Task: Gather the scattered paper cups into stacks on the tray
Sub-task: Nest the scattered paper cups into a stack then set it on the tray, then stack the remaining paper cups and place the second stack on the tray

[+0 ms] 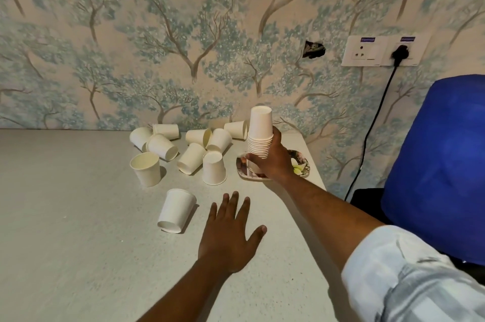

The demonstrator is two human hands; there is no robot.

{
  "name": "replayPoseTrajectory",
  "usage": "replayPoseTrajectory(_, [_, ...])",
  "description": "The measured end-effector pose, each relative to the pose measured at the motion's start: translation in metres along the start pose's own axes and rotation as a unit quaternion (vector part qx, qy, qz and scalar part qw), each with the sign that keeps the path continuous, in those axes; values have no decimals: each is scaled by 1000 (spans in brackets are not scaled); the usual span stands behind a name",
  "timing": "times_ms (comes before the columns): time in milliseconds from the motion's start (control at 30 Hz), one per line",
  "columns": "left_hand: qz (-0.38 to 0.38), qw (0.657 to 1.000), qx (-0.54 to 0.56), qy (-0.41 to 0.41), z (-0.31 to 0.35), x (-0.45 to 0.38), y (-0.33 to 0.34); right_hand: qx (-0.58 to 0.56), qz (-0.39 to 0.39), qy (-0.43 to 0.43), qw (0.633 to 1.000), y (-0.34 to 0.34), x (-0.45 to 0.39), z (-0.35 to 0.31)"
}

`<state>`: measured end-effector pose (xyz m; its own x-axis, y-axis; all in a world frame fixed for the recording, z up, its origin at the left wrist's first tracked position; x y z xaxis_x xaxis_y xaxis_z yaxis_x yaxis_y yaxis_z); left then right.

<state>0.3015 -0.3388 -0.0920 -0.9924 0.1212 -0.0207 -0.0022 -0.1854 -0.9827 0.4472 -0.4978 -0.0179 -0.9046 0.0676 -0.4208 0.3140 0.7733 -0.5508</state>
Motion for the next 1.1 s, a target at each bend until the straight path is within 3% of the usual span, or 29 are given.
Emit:
replayPoseTrajectory(433, [16, 1000, 8, -2, 1, -4, 4, 44, 3, 30, 999, 12, 1, 7])
replayPoseTrajectory(700, [24, 999, 23, -17, -2, -7, 5, -73, 4, 107, 992, -8, 27, 5])
replayPoseTrajectory(900, [25, 999, 25, -14, -1, 15, -11, -27, 26, 65, 997, -42, 85, -15])
replayPoseTrajectory(1100, [29, 995, 95, -14, -9, 71, -21, -59, -98, 92, 989, -38, 135, -38])
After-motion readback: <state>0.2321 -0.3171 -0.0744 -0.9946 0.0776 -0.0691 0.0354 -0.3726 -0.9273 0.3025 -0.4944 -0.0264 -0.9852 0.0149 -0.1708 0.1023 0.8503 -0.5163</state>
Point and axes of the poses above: each hand's wrist, its own x-axis away from the middle knuckle, its own y-axis out of the palm, z = x × y, the point moved 5 cm from there along -x, towards the middle knuckle, and after that the axes turned 10 degrees about -y, right-handed, at the moved point
